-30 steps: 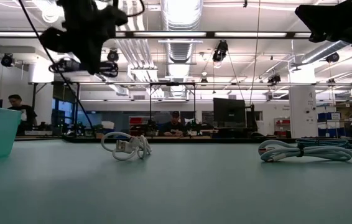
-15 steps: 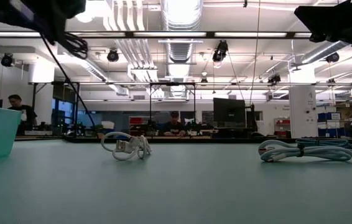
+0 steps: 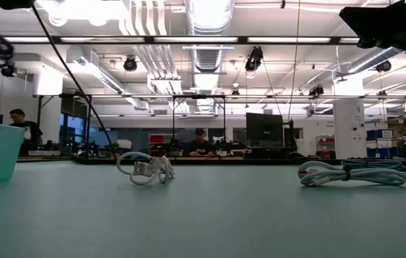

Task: Pick and place USB-C Cables
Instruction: Put the black violet charger cable into the green bin

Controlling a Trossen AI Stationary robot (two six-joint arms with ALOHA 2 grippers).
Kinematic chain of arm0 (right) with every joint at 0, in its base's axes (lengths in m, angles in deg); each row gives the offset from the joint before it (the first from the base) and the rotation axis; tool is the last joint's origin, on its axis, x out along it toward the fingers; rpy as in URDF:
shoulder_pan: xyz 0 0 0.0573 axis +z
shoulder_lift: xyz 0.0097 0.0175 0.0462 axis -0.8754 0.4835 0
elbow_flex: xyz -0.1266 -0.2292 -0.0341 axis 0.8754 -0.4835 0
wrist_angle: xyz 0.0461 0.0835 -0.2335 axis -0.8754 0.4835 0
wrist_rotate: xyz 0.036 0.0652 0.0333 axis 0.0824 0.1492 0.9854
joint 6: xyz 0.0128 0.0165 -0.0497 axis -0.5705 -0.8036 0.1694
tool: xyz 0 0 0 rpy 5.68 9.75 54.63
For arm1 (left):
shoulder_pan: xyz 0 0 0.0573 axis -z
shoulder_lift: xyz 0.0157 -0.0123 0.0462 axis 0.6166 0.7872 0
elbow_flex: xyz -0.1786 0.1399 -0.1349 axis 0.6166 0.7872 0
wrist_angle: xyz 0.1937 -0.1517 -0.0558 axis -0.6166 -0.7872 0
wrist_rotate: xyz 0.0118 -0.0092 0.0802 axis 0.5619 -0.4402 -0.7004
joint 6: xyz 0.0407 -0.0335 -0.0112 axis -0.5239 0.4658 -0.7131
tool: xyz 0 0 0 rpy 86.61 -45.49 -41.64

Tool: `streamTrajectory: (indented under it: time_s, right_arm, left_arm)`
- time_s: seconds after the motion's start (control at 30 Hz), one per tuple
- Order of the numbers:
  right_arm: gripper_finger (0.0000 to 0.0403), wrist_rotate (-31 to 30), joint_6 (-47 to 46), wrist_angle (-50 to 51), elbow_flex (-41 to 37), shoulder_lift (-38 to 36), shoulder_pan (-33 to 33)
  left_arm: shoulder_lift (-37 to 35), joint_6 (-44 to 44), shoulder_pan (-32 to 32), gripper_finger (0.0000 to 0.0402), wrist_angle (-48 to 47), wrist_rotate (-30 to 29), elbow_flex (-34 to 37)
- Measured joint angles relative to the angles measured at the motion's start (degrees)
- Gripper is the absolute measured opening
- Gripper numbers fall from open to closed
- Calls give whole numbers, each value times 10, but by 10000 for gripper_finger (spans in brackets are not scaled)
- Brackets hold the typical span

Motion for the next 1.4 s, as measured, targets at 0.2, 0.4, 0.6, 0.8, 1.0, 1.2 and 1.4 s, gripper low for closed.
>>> streamTrajectory:
  time_s: [0.2, 0.4, 0.6, 0.8, 1.0, 1.2, 1.4]
  right_arm:
    - [63, 0, -1, 0, 0, 0, 0]
    - [63, 0, -2, 0, 0, 0, 0]
    - [63, 0, -2, 3, 0, 0, 0]
    - [63, 0, -2, 9, 0, 0, 0]
    - [63, 0, -2, 9, 0, 0, 0]
    - [63, 0, -2, 10, 0, 0, 0]
    - [63, 0, -2, 11, 0, 0, 0]
  left_arm:
    - [12, 22, 10, 23, -12, 7, 7]
    - [18, 23, 10, 23, -34, 7, 9]
    - [19, 21, 10, 23, -33, 7, 21]
    - [19, 7, 10, 23, -31, 8, 56]
    - [19, -56, 11, 22, -19, 9, 74]
    - [19, -245, 11, 22, 51, 8, 85]
    - [17, -250, 15, 22, 44, 7, 101]
